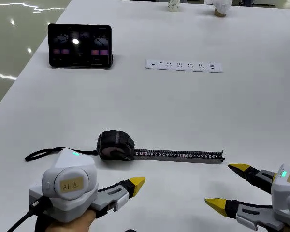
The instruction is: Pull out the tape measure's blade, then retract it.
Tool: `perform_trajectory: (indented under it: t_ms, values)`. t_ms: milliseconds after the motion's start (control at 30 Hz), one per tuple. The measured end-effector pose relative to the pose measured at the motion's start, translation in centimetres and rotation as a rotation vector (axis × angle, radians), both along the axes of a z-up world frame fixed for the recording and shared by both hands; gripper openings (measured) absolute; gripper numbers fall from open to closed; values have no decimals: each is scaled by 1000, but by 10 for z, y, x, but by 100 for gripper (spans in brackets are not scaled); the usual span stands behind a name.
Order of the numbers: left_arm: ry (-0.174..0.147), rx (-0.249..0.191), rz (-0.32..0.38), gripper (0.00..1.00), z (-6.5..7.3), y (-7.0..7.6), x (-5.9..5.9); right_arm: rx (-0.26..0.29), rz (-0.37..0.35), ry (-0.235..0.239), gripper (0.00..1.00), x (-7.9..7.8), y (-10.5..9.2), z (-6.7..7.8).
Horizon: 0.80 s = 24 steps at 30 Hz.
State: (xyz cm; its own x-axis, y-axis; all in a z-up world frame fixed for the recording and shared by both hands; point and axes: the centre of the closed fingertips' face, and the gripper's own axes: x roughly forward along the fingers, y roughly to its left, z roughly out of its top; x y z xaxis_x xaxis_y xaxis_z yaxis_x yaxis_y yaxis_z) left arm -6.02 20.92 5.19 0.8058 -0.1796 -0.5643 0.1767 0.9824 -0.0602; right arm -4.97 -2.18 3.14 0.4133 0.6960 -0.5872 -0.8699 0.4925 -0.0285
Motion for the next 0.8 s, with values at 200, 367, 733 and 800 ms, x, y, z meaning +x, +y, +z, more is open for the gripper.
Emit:
perform_trajectory:
  t_ms: [200, 367, 733, 800]
  values:
    - [1, 7, -2, 96, 0, 2, 3, -22, 15, -6, 54, 5, -3, -4]
    - [0, 13, -6, 96, 0, 2, 6, -32, 19, -13, 53, 14, -6, -4]
    - [-7, 17, -5, 95, 1, 0, 19, -84, 77, -35, 48, 29, -8, -5]
    - [-7, 20, -5, 95, 0, 0, 21, -98, 88, -36, 47, 32, -10, -6]
